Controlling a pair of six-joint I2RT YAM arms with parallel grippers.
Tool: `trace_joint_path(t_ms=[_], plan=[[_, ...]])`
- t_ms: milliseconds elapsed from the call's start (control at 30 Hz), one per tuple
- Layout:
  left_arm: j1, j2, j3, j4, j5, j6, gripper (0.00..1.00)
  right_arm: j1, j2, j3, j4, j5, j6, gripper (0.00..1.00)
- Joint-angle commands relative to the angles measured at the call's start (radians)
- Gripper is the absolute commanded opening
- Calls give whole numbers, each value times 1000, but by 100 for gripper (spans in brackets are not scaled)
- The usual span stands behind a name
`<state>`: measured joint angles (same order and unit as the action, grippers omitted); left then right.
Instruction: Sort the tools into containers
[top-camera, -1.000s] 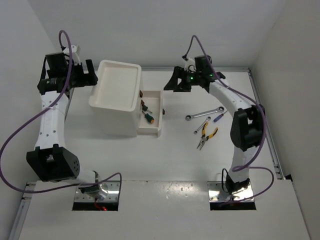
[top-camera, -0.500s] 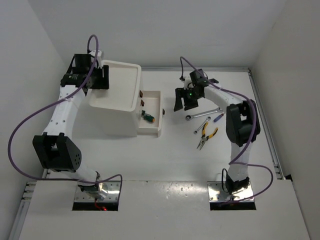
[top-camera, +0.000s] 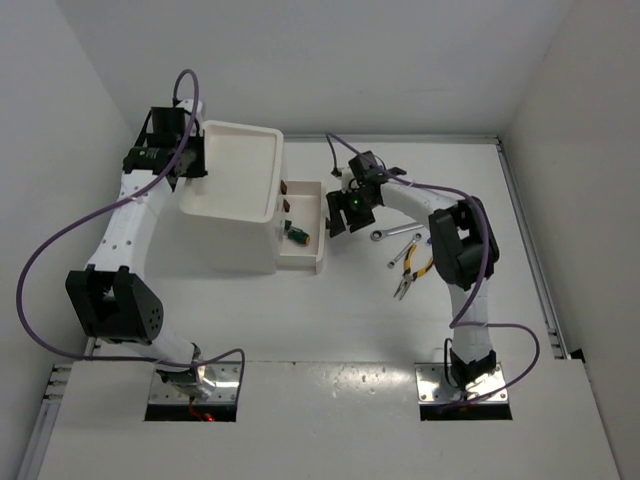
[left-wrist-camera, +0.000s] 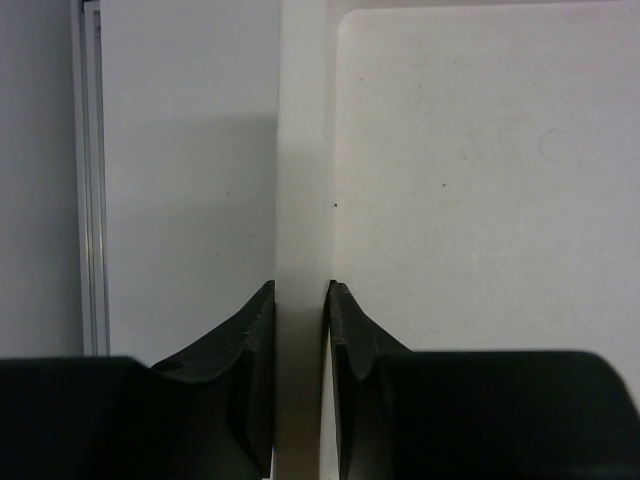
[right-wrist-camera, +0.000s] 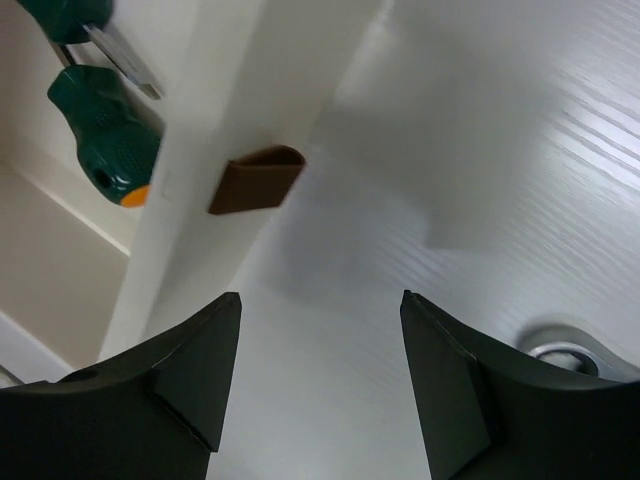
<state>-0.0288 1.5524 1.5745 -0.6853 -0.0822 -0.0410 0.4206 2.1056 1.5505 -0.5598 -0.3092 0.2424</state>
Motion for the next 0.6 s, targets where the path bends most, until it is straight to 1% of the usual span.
trace_joint_path(t_ms=[0,67,200,333,467,567], plan=[[-11,-2,-34,-30,1,19,1,36,48,59,58,5,28,65],[-11,-11,-34,-30,12,20,0,49,60,69,58,5,37,65],[-11,-21,-53,-30,47,20,0,70,60,69,113,-13,46,65],[-20,-31,-65,-30,68,29,0,79,82,80,158,-24,93,65],[-20,-41,-84,-30,99,38,0,80,82,43,276,-57,161,65],[-20,-41,-93,-30,108,38,0,98,91,55,303,-45,188,65]])
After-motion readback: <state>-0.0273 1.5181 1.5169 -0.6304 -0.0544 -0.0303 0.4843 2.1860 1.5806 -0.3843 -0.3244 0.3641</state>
